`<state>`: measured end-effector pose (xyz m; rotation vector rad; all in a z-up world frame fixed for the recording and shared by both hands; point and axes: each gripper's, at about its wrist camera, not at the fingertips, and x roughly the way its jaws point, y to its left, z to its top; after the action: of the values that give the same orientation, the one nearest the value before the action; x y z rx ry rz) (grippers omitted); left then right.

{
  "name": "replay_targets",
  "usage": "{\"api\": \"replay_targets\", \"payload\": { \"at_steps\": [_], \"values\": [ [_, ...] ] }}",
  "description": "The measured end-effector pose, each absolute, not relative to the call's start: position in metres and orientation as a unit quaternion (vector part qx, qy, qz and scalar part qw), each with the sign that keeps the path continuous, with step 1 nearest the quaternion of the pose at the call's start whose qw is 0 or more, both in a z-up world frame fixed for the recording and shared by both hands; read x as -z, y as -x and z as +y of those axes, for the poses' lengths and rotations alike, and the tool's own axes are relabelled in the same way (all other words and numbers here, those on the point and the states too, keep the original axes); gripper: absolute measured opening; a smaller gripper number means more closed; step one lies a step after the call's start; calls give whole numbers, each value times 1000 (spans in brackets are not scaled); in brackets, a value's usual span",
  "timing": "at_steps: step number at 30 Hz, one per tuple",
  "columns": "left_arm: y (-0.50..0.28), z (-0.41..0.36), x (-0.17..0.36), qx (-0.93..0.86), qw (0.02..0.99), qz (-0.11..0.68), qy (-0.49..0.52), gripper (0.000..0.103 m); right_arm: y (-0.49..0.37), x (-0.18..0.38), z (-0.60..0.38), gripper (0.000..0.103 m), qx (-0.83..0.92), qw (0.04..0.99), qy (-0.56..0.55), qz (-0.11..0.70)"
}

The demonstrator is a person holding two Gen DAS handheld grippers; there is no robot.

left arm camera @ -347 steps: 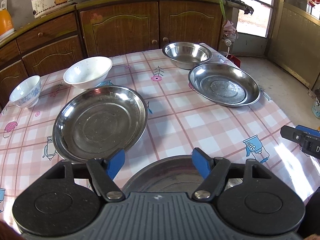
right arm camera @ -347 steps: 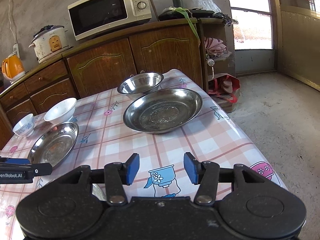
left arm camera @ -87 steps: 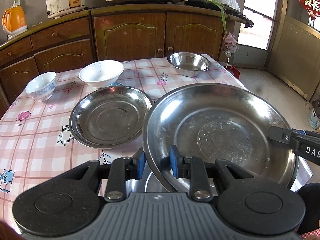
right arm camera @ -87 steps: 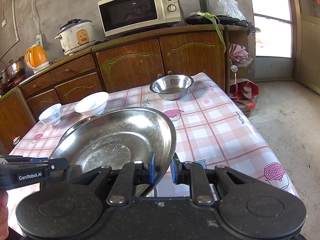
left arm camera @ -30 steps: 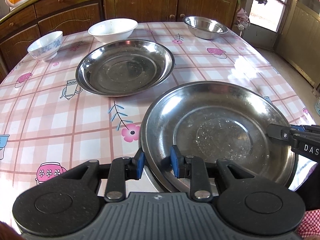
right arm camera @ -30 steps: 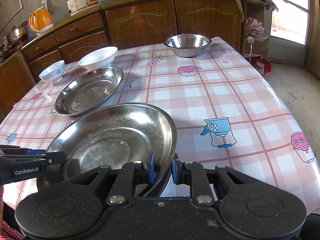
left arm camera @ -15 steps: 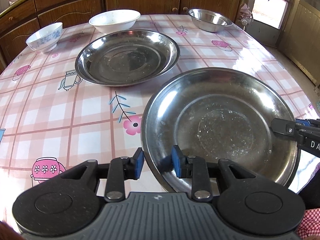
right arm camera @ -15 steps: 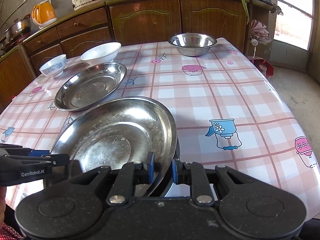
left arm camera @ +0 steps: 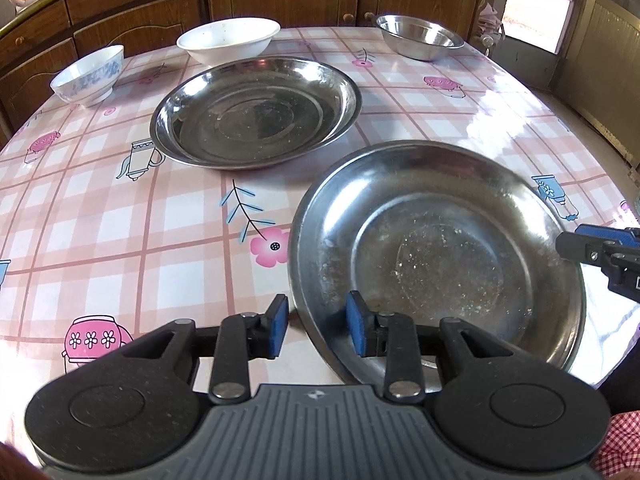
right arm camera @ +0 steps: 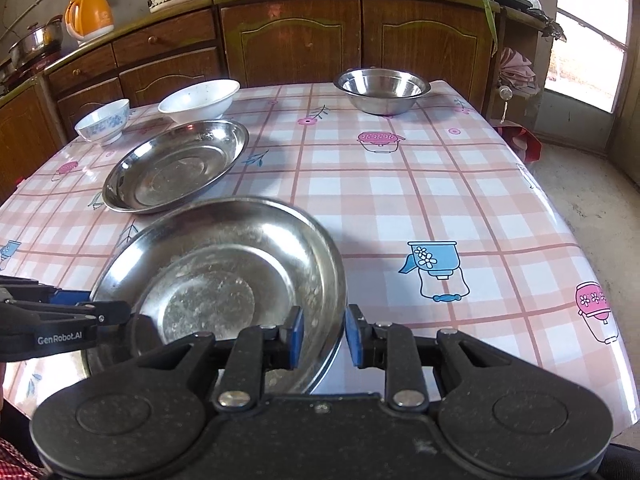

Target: Organize plates and bowls

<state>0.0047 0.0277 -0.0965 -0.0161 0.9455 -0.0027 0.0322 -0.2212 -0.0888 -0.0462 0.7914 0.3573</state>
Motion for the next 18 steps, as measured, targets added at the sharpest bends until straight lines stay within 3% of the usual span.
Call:
{"api": "replay_targets", "payload": {
  "at_steps": [6, 12, 18],
  "values": [
    [-4, 28, 96, 1, 890, 456, 9, 35, -33, 84, -228, 30, -163, 913, 18, 373],
    [-2, 31, 87, 7, 893, 449, 33, 66, -33, 79, -227, 33, -165, 916, 14, 366],
    [-3, 33, 77, -4, 897, 440, 34, 83, -34, 71, -222, 39, -172, 917, 11, 359]
  ]
}}
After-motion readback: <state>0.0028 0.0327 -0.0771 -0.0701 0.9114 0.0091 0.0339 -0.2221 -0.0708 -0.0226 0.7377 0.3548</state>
